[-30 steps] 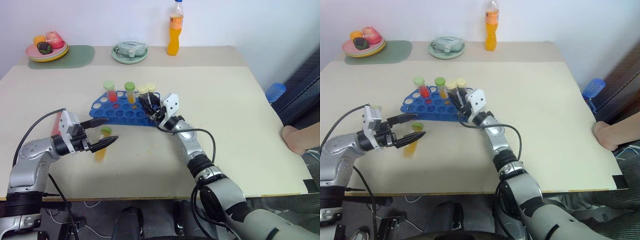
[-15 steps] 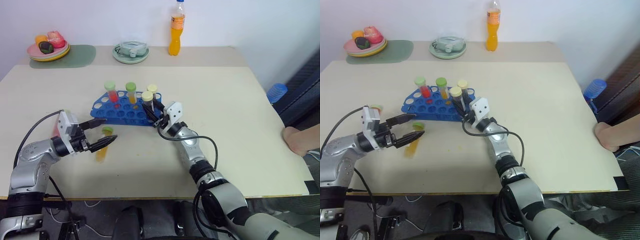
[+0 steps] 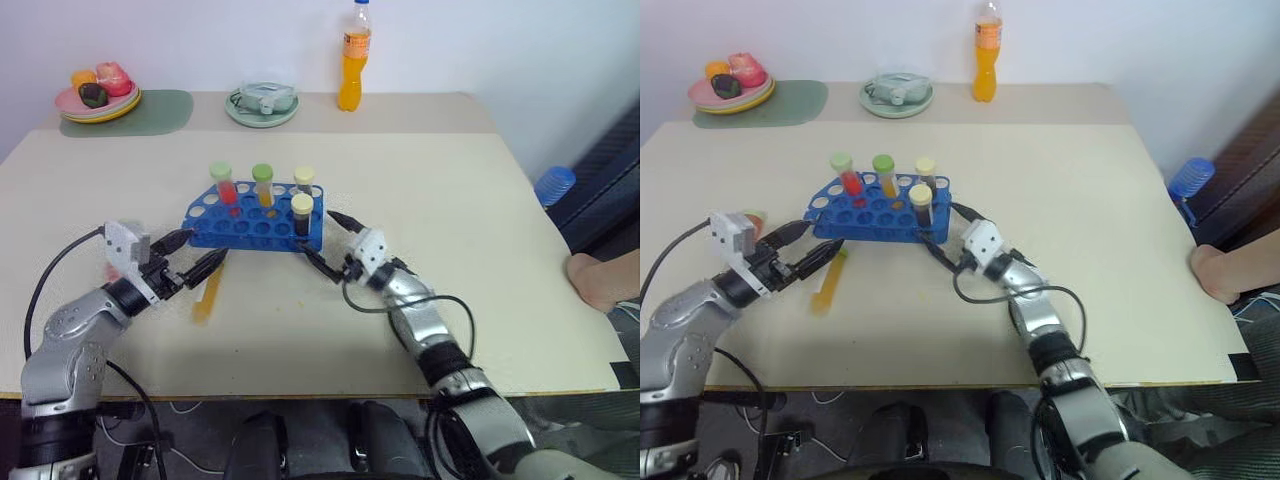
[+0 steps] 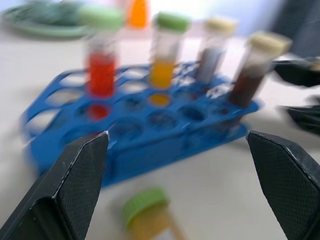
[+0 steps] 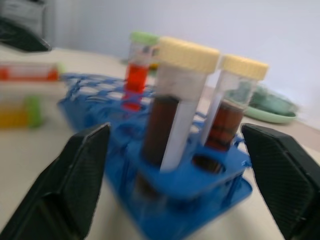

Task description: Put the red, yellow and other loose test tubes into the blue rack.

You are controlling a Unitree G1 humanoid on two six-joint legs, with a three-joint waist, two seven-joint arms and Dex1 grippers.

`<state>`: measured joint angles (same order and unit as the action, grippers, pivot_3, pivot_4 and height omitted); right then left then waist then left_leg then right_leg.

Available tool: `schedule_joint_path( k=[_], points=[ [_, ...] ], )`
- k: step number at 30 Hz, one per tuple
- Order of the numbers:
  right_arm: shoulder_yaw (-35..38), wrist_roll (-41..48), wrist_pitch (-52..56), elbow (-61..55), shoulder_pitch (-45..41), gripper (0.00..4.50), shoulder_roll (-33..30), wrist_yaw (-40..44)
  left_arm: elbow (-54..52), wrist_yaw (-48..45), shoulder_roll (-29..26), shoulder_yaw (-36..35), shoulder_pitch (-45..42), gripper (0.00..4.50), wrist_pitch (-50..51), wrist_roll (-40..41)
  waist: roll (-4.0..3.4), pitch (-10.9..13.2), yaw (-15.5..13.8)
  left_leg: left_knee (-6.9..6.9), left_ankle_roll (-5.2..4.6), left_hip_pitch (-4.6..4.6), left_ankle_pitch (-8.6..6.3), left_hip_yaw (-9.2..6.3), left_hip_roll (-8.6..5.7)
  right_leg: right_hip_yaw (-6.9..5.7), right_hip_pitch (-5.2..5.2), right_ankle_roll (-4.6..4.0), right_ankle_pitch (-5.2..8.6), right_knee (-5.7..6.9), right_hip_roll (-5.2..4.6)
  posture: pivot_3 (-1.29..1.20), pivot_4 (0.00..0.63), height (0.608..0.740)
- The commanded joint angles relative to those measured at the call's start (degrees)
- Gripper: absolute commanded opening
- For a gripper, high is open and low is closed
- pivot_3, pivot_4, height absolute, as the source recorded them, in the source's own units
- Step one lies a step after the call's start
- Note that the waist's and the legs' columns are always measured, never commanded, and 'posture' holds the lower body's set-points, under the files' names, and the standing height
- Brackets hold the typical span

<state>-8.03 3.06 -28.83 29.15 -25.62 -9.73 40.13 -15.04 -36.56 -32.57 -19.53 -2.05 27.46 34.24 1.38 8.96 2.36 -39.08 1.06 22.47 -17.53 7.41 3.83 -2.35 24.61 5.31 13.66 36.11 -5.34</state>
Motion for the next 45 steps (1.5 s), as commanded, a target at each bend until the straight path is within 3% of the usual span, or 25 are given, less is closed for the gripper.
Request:
schedule_joint_path(
  k=[1,4,9,13,22,30,33,38,39,45],
  points=[
    [0.9,4.6,7.1,-13.7,3.8,4.25,-6.4,5.6,-9.3,7.5,-0.4,-3.3,1.6,4.5,8.0,3.8,-0.01,0.0,0.0,-0.01,-0.01,-0.01,-0.01,-0.02,0.0,0.0,-0.01,0.0,0.0,0.0,-0.01,0.0,0.15,0.74],
    [2.1,7.6,12.9,-22.5,7.2,4.25,-13.4,9.7,-14.5,16.7,-0.9,-6.2,1.5,4.5,19.6,8.1,-0.01,0.0,0.0,0.0,-0.13,-0.05,-0.08,-0.11,-0.01,0.0,-0.01,0.0,0.0,0.0,0.0,0.0,0.15,0.74],
    [3.8,13.9,19.8,-31.7,10.7,4.25,-22.4,17.2,-16.5,32.1,-2.2,-11.3,-8.6,4.5,52.7,16.8,0.05,0.0,0.0,0.0,-0.31,-0.09,-0.17,-0.24,-0.01,0.0,-0.06,0.0,0.0,0.02,0.1,0.0,0.15,0.74],
    [4.8,18.1,24.3,-36.2,12.2,4.25,-26.0,20.7,-16.2,35.6,-0.2,-12.2,-16.5,4.5,63.4,16.5,0.12,0.0,-0.4,-0.03,-0.17,-0.1,-0.1,-0.26,-0.07,0.0,-0.14,0.01,0.01,-0.03,0.13,0.0,0.15,0.74],
    [5.6,21.6,29.1,-43.0,16.1,4.25,-28.3,23.4,-4.3,42.9,-4.3,-1.2,-23.4,4.5,65.0,19.1,0.14,0.1,-1.3,-0.03,0.03,-0.11,0.01,-0.18,-0.08,0.01,-0.12,-0.01,0.02,-0.05,0.17,0.0,0.15,0.74],
    [6.4,21.2,30.1,-44.8,17.4,4.25,-28.1,21.7,7.6,51.9,-3.3,5.3,-31.0,4.5,65.0,22.7,0.21,0.1,-1.9,-0.04,-0.01,-0.07,-0.01,-0.1,-0.14,0.01,-0.14,-0.02,0.02,-0.11,0.1,0.0,0.15,0.74],
    [6.7,21.3,30.5,-45.7,18.2,4.31,-28.2,21.2,11.2,55.1,-4.1,7.7,-32.7,3.61,65.0,24.9,0.21,0.1,-1.9,-0.05,0.02,-0.09,0.01,-0.1,-0.14,0.0,-0.14,-0.01,0.02,-0.07,0.11,0.0,0.15,0.74],
    [7.1,21.0,30.4,-45.7,18.6,4.31,-28.2,20.9,12.0,58.4,-5.2,8.6,-32.7,1.04,65.0,27.2,0.2,0.1,-1.7,-0.04,0.03,-0.11,0.02,-0.11,-0.12,0.0,-0.14,-0.01,0.02,-0.05,0.11,0.0,0.15,0.74],
    [7.1,20.9,30.5,-45.8,18.6,4.31,-28.1,20.8,12.1,58.9,-5.0,8.3,-32.6,0.79,65.0,27.7,0.2,0.1,-1.7,-0.04,0.04,-0.11,0.02,-0.11,-0.12,0.0,-0.14,-0.01,0.02,-0.05,0.11,0.0,0.15,0.74],
    [6.4,19.8,29.4,-44.3,17.6,4.31,-27.8,20.9,9.3,60.1,-5.8,5.8,-31.5,0.78,65.0,31.1,0.2,0.1,-1.7,-0.04,0.04,-0.11,0.02,-0.1,-0.13,0.0,-0.14,-0.01,0.02,-0.05,0.11,0.0,0.15,0.74]
  ],
)
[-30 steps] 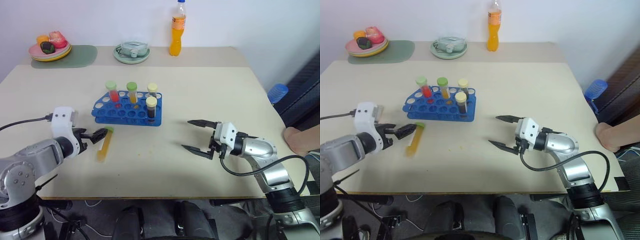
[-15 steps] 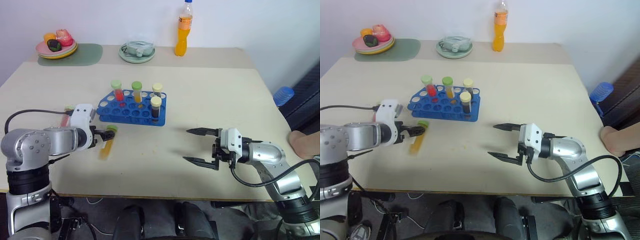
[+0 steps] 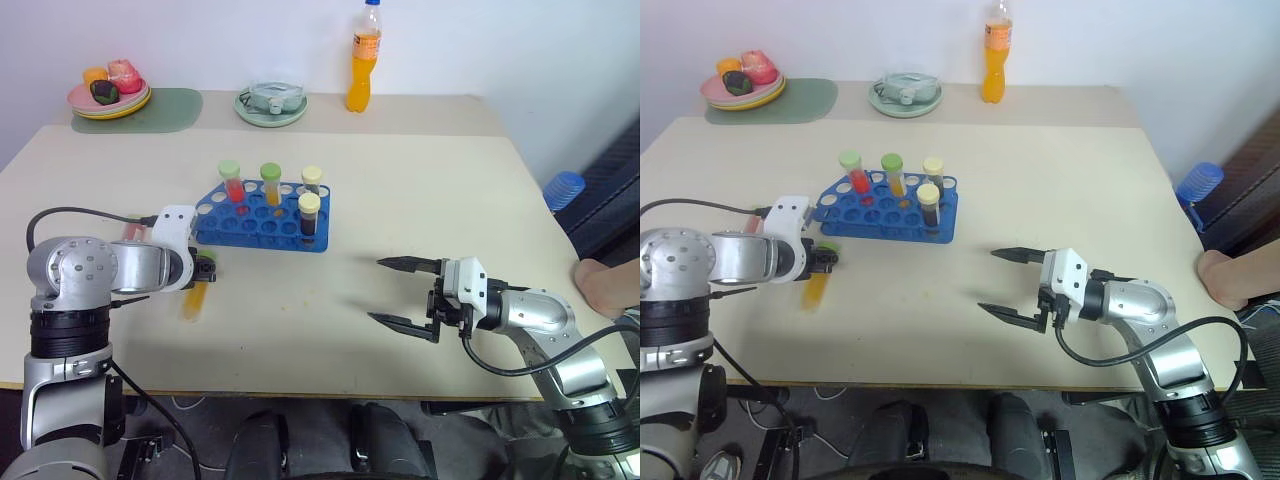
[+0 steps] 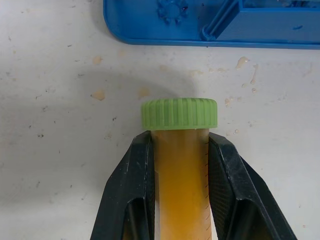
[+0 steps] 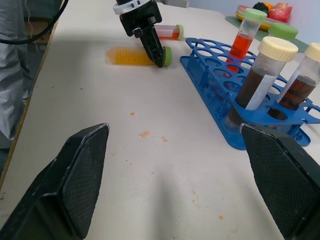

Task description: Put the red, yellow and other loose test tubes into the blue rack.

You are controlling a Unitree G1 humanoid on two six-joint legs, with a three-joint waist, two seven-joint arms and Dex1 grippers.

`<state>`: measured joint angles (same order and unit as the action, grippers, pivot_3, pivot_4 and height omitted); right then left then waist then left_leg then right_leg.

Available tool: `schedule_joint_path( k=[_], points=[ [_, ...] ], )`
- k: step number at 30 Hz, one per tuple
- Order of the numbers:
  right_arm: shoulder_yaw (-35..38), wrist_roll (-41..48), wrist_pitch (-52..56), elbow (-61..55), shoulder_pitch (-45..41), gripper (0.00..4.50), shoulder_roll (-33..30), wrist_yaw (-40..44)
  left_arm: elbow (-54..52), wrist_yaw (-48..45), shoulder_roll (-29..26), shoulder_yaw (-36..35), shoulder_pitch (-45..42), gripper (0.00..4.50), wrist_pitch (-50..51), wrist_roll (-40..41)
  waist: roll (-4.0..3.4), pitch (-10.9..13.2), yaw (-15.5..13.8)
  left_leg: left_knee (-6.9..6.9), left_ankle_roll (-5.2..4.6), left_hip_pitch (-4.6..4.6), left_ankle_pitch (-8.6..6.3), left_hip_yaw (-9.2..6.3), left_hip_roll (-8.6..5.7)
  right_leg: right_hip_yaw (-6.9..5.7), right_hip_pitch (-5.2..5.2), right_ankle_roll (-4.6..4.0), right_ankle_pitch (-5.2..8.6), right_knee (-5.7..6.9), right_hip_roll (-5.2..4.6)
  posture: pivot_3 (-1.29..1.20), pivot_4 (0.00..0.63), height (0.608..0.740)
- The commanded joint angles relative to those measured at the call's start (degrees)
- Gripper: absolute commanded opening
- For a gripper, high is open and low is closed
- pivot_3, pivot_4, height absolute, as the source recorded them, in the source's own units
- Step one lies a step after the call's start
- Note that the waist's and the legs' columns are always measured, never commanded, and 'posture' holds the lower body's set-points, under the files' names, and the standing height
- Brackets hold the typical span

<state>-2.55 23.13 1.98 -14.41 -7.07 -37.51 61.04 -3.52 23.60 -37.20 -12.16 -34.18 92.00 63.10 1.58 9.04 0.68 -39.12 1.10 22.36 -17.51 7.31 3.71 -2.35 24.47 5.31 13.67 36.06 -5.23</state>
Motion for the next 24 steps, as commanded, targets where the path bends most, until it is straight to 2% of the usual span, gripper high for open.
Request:
schedule_joint_path(
  k=[1,3,4,6,8,12,16,19,21,23,24],
  points=[
    [0.9,-0.1,-1.3,-0.5,-1.4,4.31,0.2,-0.1,-4.9,-2.6,-2.1,-2.5,1.1,0.78,0.5,2.4,0.01,0.0,0.0,0.0,0.0,0.0,0.0,0.0,0.0,0.0,0.0,0.0,0.0,0.0,0.0,0.0,0.15,0.74],
    [1.0,0.1,-1.1,-0.2,-2.0,4.31,0.5,-0.1,-9.0,-6.3,-3.4,-3.8,2.0,0.78,0.5,2.2,0.05,0.0,0.0,0.0,0.01,0.0,0.0,0.01,0.01,0.0,0.01,0.0,0.0,0.0,0.01,0.0,0.15,0.74],
    [1.0,0.2,-1.0,-0.1,-2.4,4.31,0.7,-0.2,-12.1,-8.9,-4.1,-4.4,3.4,0.78,-2.8,1.2,0.05,0.0,0.0,0.0,0.01,0.01,0.0,0.0,0.01,0.0,0.01,0.0,0.0,0.0,0.01,0.0,0.15,0.74],
    [0.9,-0.2,-1.3,0.4,-3.0,4.31,1.1,-0.6,-20.2,-21.1,-3.1,-4.7,9.4,0.78,-26.5,-9.0,0.01,0.0,0.0,0.0,0.02,0.01,0.01,0.0,0.0,0.0,0.01,-0.01,0.0,-0.01,0.01,0.0,0.15,0.74],
    [0.7,-0.4,-1.2,0.6,-3.4,4.31,1.8,-1.5,-23.1,-38.4,1.3,-6.4,13.8,0.78,-46.3,-13.1,0.0,0.0,-0.1,0.04,0.03,0.01,0.0,0.05,0.0,-0.01,0.02,-0.16,0.09,-0.07,-0.01,0.0,0.15,0.74],
    [0.2,-0.7,-0.6,-0.6,-3.0,4.31,2.8,-2.8,-19.8,-42.8,0.9,-0.4,18.7,0.78,-57.3,-25.3,-0.06,0.0,-0.2,0.0,0.02,0.04,0.0,0.07,-0.01,-0.03,0.02,-0.2,0.1,-0.07,-0.01,0.0,0.15,0.74],
    [0.0,-1.6,-0.5,-1.2,-2.5,4.31,3.4,-4.4,-11.4,-45.6,7.0,5.9,16.3,0.78,-72.3,-35.7,-0.06,0.0,-0.5,-0.02,-0.04,0.05,-0.03,0.06,-0.03,-0.02,-0.01,-0.19,0.1,-0.12,-0.01,0.0,0.15,0.74],
    [0.1,-1.9,0.0,-2.2,-1.9,4.31,4.0,-6.0,-5.0,-44.7,12.1,8.0,15.1,0.78,-81.7,-42.1,-0.03,0.0,-1.0,-0.03,-0.11,0.09,-0.07,0.08,-0.04,-0.03,-0.02,-0.09,0.04,-0.19,0.0,0.0,0.15,0.74],
    [0.2,-2.1,0.3,-3.0,-1.4,4.31,4.0,-6.7,-1.3,-46.5,14.1,9.2,15.1,0.78,-92.1,-46.5,-0.03,0.0,-1.0,-0.02,-0.12,0.1,-0.07,0.08,-0.03,-0.03,-0.02,0.0,-0.01,-0.21,0.01,0.0,0.15,0.74],
    [0.3,-2.1,0.7,-3.7,-1.0,4.31,3.9,-7.3,1.2,-46.3,16.1,8.9,15.0,0.78,-98.5,-48.6,-0.03,0.0,-1.1,-0.01,-0.14,0.09,-0.08,0.1,-0.01,-0.03,-0.01,0.0,-0.01,-0.24,0.01,0.0,0.15,0.74],
    [0.4,-2.1,0.8,-4.1,-0.8,4.31,3.8,-7.5,1.7,-47.1,17.3,8.8,14.6,0.78,-98.3,-47.2,-0.03,0.0,-1.1,-0.02,-0.15,0.1,-0.09,0.1,-0.01,-0.03,-0.01,0.0,-0.01,-0.24,0.01,0.0,0.15,0.74]
  ],
)
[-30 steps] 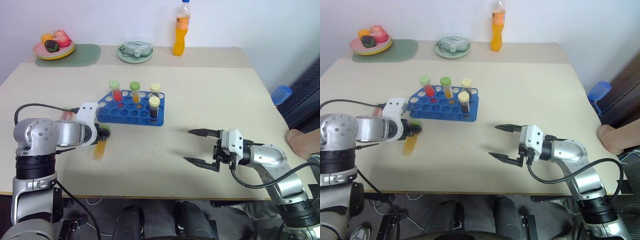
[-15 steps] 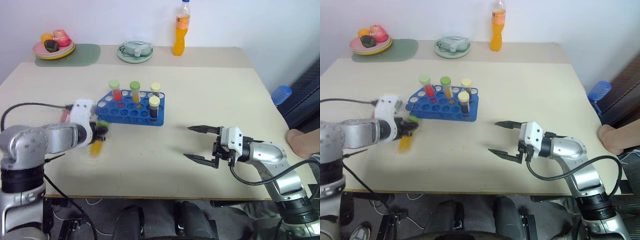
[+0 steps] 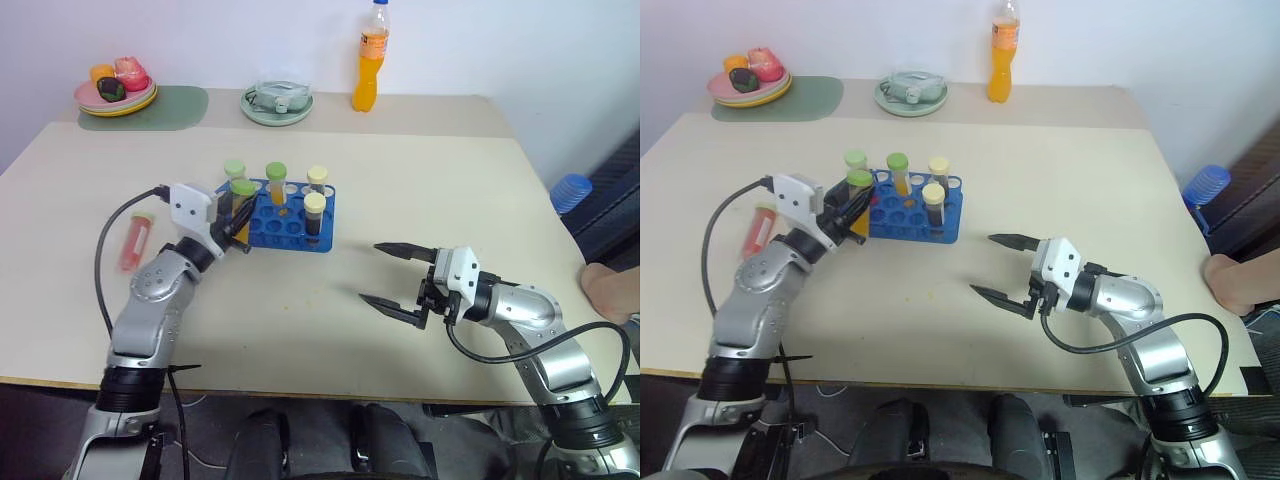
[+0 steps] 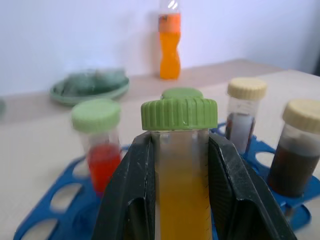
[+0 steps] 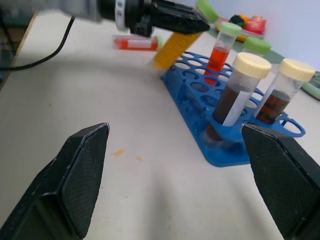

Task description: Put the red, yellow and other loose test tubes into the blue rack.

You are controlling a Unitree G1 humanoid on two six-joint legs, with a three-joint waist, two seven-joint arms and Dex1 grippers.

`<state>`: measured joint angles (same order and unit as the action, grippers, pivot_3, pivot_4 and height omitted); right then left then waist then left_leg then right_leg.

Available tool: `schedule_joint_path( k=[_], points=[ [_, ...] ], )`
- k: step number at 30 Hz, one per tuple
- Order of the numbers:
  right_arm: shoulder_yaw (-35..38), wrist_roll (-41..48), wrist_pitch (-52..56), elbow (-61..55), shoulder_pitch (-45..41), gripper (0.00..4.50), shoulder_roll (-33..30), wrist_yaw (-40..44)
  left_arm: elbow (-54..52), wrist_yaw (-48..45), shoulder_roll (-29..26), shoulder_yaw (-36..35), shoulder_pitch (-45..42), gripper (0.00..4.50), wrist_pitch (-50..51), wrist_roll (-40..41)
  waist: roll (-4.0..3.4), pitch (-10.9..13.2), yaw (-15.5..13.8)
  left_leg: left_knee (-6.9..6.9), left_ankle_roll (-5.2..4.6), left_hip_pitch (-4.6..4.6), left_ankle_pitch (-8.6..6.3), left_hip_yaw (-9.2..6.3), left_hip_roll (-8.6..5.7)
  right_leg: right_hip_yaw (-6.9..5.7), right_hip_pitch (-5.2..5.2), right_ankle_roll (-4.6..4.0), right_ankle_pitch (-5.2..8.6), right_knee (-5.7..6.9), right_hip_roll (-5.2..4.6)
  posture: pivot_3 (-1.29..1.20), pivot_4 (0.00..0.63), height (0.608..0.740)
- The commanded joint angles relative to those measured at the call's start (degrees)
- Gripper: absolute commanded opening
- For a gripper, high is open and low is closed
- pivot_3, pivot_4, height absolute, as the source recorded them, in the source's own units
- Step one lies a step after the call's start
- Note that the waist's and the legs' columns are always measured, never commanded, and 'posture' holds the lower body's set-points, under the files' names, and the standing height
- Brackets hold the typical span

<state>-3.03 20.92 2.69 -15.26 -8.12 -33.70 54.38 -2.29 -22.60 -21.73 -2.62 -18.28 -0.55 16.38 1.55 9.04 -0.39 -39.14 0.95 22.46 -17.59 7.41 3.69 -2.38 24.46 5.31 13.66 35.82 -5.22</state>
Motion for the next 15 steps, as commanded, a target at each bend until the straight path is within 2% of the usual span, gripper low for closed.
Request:
schedule_joint_path(
  k=[1,6,15],
  points=[
    [1.1,0.2,0.3,-3.7,0.5,4.31,-0.2,-1.1,1.0,-1.2,2.6,-0.7,-1.8,0.78,-5.4,0.1,0.0,0.0,-0.2,-0.01,-0.01,0.0,-0.01,0.0,0.0,0.0,0.0,0.0,0.0,0.01,-0.01,0.0,0.15,0.74],
    [1.7,0.0,0.8,-4.7,1.0,4.31,-0.8,-2.2,6.3,-4.3,4.4,-0.8,-4.2,0.78,-10.8,-1.1,0.0,0.0,-0.3,-0.04,-0.35,0.01,-0.19,0.0,0.0,0.0,-0.01,0.01,-0.01,0.01,-0.01,0.0,0.15,0.74],
    [2.1,0.2,1.0,-5.1,1.2,4.31,-1.5,-3.0,17.8,-5.3,8.5,-0.3,-9.3,0.78,-22.2,-3.9,0.0,0.0,-0.3,-0.06,-0.38,0.01,-0.21,0.01,-0.01,-0.01,-0.02,0.02,-0.01,0.0,0.0,0.0,0.15,0.74]
  ],
)
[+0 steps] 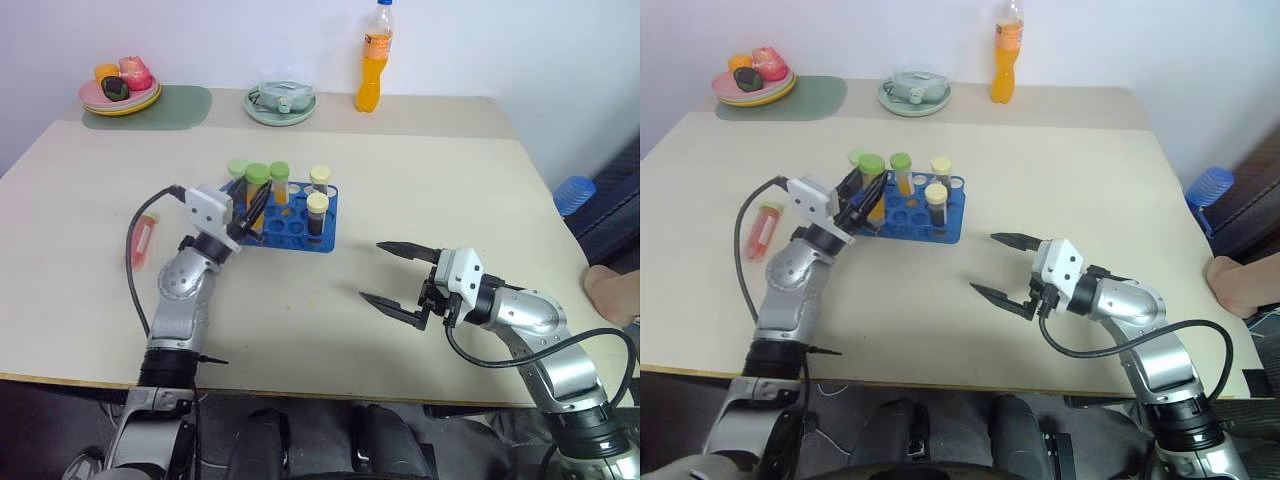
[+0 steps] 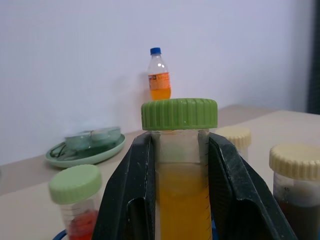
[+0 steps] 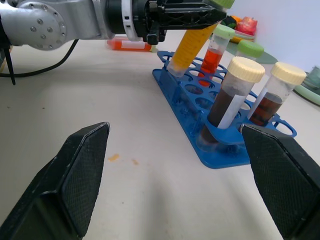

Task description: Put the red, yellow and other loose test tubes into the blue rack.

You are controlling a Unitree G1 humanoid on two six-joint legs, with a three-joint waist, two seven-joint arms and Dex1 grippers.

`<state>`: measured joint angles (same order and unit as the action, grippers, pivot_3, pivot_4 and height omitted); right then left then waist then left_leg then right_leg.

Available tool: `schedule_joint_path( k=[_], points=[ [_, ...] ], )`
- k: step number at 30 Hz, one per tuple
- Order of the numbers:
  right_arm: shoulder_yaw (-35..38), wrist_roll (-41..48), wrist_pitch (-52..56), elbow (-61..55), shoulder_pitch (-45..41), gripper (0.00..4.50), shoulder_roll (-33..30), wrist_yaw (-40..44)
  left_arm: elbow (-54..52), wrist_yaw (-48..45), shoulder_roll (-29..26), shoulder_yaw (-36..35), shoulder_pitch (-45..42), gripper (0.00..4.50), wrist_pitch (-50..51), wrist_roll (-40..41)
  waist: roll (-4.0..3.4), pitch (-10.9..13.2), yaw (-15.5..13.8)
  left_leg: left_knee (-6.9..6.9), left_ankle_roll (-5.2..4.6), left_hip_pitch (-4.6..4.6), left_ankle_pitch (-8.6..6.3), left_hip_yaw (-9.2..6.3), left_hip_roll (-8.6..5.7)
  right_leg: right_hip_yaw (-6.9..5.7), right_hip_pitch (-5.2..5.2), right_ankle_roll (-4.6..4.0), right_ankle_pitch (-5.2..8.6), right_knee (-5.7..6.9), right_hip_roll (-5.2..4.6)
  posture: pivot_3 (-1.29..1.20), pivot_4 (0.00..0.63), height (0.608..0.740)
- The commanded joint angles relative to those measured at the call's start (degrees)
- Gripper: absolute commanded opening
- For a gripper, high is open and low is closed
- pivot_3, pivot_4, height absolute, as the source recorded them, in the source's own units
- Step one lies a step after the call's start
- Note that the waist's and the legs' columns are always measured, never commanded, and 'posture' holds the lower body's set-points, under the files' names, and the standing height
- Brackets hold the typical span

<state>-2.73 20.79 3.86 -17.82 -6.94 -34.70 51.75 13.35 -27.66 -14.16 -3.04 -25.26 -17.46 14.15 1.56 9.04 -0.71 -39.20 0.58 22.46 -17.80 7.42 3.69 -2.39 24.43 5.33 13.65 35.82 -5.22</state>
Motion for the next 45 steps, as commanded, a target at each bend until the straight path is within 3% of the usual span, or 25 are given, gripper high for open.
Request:
schedule_joint_path(
  k=[1,13,37,43,45],
  points=[
    [1.9,0.4,-0.1,-2.6,0.1,4.31,-0.6,-0.5,3.3,-0.6,1.3,0.3,-2.8,0.78,-6.8,-2.0,0.0,0.0,0.0,0.0,0.0,0.0,0.0,0.0,0.0,0.0,0.0,0.0,0.0,0.0,0.0,0.0,0.15,0.74],
    [2.8,0.6,0.5,-3.2,0.5,4.31,-1.1,-0.8,13.2,-1.5,3.7,2.1,-4.2,0.78,-14.5,-5.3,0.0,0.0,0.0,0.0,-0.04,0.0,-0.02,0.0,0.0,0.0,0.0,0.0,0.0,-0.01,0.0,0.0,0.15,0.74],
    [4.2,0.4,0.8,-5.1,2.7,4.31,-2.3,-1.7,27.2,-4.6,6.6,0.4,-8.8,0.78,-22.8,-3.6,0.01,0.0,-0.1,-0.03,-0.14,-0.01,-0.08,-0.03,-0.01,-0.03,-0.12,0.0,0.0,-0.12,-0.01,0.0,0.15,0.74],
    [4.0,0.4,0.7,-5.1,2.9,4.31,-2.3,-1.8,26.1,-3.6,6.5,-0.2,-8.1,3.77,-21.5,-4.0,0.01,0.0,0.0,-0.02,-0.15,-0.01,-0.08,-0.03,-0.01,-0.03,-0.12,0.01,-0.01,-0.13,0.0,0.0,0.15,0.74],
    [3.9,0.4,0.7,-4.8,2.6,4.31,-2.3,-1.7,25.2,-2.6,6.4,-0.2,-7.8,4.42,-21.8,-4.6,0.01,0.0,0.0,-0.02,-0.15,-0.01,-0.09,-0.04,0.0,-0.04,-0.12,0.01,-0.01,-0.13,0.0,0.0,0.15,0.74]
  ],
)
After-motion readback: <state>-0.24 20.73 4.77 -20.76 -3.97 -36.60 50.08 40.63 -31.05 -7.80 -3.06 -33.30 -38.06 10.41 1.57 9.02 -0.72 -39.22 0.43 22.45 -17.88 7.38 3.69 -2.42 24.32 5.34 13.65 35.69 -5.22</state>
